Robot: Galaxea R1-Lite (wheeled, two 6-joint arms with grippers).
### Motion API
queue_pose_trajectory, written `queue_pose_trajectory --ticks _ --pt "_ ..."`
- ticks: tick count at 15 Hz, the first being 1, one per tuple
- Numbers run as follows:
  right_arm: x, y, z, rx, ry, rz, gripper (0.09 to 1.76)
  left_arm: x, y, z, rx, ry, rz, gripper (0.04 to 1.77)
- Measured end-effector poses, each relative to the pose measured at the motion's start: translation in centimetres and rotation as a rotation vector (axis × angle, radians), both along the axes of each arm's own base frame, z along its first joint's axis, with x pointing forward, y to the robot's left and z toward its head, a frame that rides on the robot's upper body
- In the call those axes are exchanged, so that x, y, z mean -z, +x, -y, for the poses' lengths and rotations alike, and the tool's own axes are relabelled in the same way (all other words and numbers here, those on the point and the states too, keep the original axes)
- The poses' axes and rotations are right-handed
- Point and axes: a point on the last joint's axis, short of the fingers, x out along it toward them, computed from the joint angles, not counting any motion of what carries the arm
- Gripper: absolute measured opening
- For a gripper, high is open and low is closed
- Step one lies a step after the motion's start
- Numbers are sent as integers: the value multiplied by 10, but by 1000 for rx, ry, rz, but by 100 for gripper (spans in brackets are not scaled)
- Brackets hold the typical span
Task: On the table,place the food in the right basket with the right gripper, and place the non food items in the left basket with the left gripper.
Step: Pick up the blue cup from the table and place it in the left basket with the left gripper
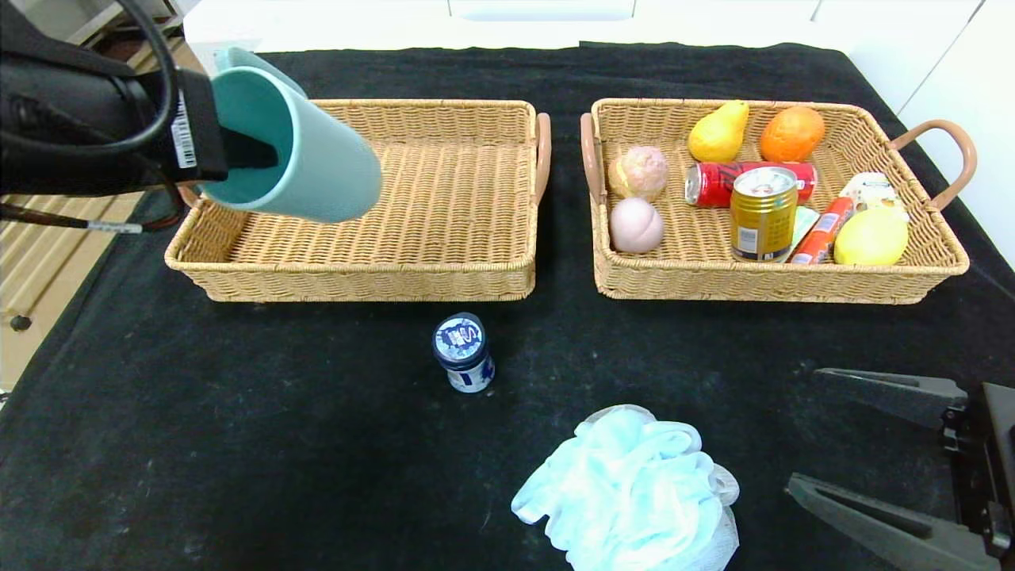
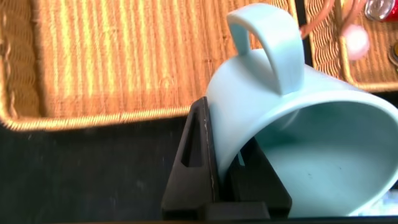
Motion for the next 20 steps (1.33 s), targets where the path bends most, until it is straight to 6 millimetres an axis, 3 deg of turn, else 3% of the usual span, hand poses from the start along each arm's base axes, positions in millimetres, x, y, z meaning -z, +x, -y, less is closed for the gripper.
queue_pose_trajectory --ticks 3,9,16,20 --pt "-1 0 0 2 2 4 171 -2 36 12 30 -13 85 18" --pt "-2 -1 1 4 5 11 171 15 100 26 13 -7 197 18" --pt "-2 -2 1 4 5 13 171 44 148 37 -69 25 260 18" --pt "-3 -2 1 5 7 16 171 55 160 39 -80 32 241 18"
